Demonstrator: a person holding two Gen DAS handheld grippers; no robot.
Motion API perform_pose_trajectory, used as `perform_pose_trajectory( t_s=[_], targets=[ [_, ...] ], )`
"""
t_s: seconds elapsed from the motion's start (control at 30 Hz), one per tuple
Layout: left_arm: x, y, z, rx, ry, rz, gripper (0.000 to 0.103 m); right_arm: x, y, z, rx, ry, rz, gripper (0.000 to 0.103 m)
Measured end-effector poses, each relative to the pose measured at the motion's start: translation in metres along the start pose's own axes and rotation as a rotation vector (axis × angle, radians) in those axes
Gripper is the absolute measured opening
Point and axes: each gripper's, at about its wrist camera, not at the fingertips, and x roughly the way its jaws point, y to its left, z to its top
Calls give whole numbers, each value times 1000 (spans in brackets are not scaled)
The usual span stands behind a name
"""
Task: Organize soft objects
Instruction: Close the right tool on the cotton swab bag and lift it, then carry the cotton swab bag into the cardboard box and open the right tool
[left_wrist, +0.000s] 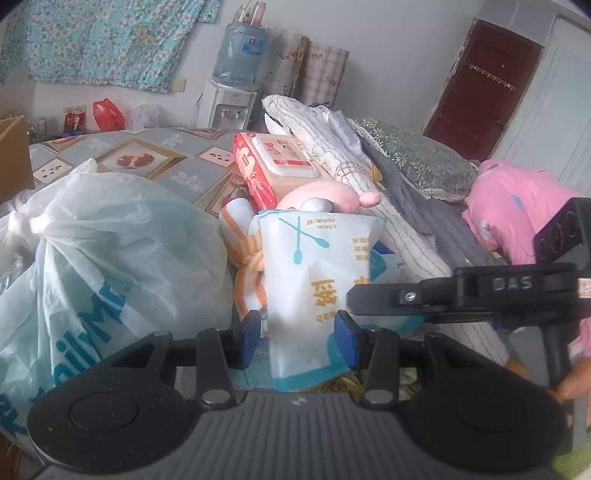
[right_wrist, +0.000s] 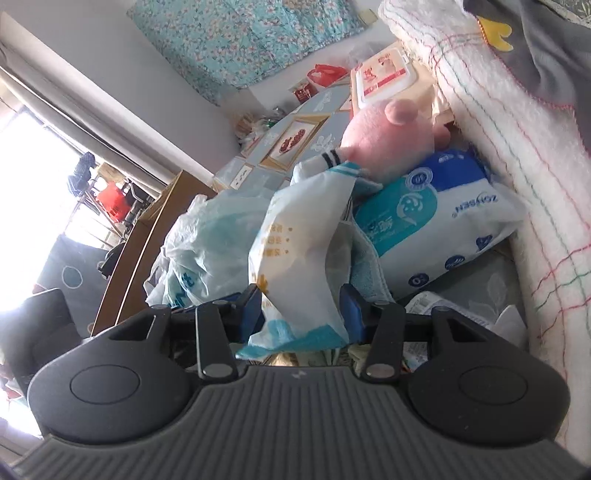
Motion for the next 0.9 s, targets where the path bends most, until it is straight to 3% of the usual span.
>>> perform_pose_trajectory(
  t_s=[0.13, 0.27, 0.4, 0.6, 0.7, 0.9],
  targets=[
    [10, 5, 1, -20, 22, -10, 43, -2, 2, 6, -1, -34, -20, 51],
    [15, 7, 2, -31, 30, -28, 35, 8, 7, 11, -28, -45, -64, 51],
    [12, 6, 1, -37, 28, -37, 33, 10, 17, 9, -50, -55, -84, 36],
    [-14, 6, 0, -39, -9, -82, 31, -6, 44, 4, -92, -82, -112, 34],
    [-39, 7, 0, -35, -54, -89, 31, -16, 62, 3, -105, -92, -92, 34],
    [-116, 31, 5, -42, -195, 21, 31, -6, 128, 14, -183, -79, 57, 34]
  ],
)
